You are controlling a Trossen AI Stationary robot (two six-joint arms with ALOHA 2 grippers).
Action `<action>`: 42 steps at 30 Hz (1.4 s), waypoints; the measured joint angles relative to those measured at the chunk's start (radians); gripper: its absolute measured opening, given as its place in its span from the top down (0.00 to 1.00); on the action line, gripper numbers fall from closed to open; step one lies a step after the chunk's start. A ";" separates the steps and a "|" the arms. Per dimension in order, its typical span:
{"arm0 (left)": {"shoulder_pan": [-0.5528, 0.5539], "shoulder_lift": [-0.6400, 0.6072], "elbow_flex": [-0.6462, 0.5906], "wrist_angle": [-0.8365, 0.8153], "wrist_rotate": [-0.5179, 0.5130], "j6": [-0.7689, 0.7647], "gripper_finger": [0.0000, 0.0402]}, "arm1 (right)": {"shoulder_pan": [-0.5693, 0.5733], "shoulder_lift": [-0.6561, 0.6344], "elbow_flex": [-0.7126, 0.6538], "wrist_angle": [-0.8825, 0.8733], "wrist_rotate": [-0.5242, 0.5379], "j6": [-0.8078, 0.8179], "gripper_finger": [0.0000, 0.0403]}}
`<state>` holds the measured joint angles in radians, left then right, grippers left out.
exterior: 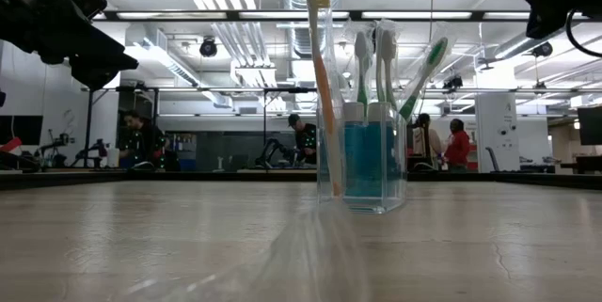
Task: Pick & Place toothbrushing station
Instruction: Put the white orange toothbrush into the front side of the transparent organizer
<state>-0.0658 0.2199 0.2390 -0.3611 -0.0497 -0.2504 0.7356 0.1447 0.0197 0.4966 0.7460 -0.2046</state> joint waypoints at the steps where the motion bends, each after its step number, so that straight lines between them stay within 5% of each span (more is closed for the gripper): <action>1: 0.000 0.000 0.000 0.000 -0.002 0.000 0.63 | -0.002 -0.011 -0.001 -0.017 -0.008 0.005 0.51; 19: 0.000 0.000 0.000 0.000 -0.001 0.000 0.63 | -0.003 -0.099 -0.002 -0.262 -0.036 0.119 0.23; 26: 0.000 0.000 0.000 0.000 0.000 0.000 0.63 | -0.003 -0.098 -0.007 -0.298 -0.013 0.148 0.23; 33: 0.000 0.000 0.000 0.000 0.003 0.000 0.63 | -0.003 -0.090 -0.007 -0.439 -0.032 0.385 0.25; 42: 0.000 0.000 0.000 -0.001 0.002 0.000 0.63 | -0.003 -0.090 -0.007 -0.437 -0.037 0.244 0.24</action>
<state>-0.0658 0.2203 0.2390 -0.3619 -0.0475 -0.2504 0.7322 0.0547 0.0124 0.0591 0.7086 0.0395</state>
